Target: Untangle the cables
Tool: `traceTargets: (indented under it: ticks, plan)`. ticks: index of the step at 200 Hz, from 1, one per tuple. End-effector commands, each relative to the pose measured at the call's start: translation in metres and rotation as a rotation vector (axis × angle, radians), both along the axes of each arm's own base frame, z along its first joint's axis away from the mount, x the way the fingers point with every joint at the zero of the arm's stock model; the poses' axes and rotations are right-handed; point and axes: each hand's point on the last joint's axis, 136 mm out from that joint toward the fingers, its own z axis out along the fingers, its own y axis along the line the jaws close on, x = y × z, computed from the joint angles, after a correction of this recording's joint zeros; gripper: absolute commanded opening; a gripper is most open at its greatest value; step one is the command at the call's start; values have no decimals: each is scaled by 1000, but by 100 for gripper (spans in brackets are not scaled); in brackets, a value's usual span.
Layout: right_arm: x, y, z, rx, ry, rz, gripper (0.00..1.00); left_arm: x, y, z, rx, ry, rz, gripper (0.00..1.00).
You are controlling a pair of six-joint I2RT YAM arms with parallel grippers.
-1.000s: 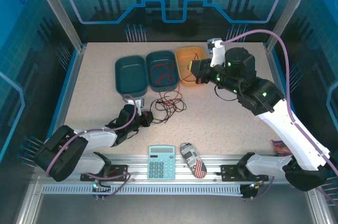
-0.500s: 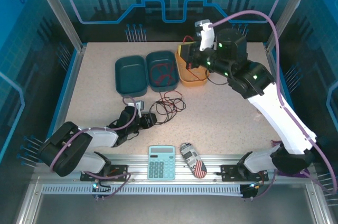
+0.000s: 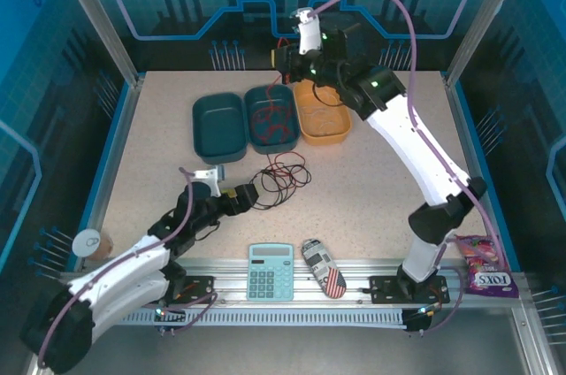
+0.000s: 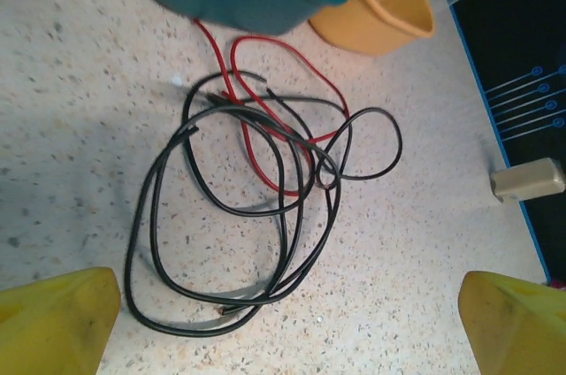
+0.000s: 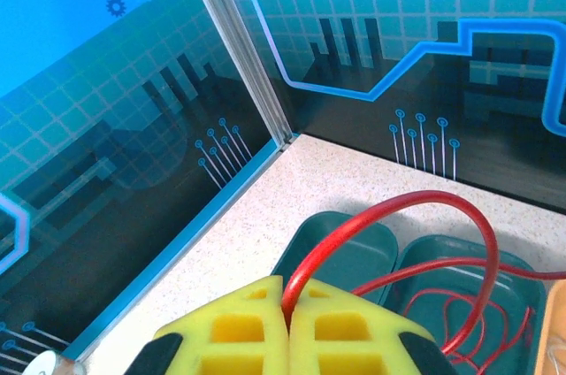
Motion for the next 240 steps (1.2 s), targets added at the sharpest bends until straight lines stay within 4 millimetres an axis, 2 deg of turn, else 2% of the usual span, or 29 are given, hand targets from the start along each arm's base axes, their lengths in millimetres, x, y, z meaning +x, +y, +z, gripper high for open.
traceTargets:
  ticks: [1, 46, 98, 156, 240]
  plan:
    - [20, 7, 4, -2, -48, 11, 0, -13, 28, -11, 124, 47, 70, 99]
    - [63, 21, -19, -33, -53, -5, 0, -20, 40, -1, 122, 16, 107, 99]
    - [82, 44, -62, -31, 0, 43, 0, -17, 39, 3, 123, 3, 112, 99]
    - [79, 59, -124, -34, 161, 99, 0, -17, 41, 0, 136, 2, 116, 99]
    - [73, 43, -218, -174, 400, 26, 0, -18, 39, -3, 131, 6, 103, 99]
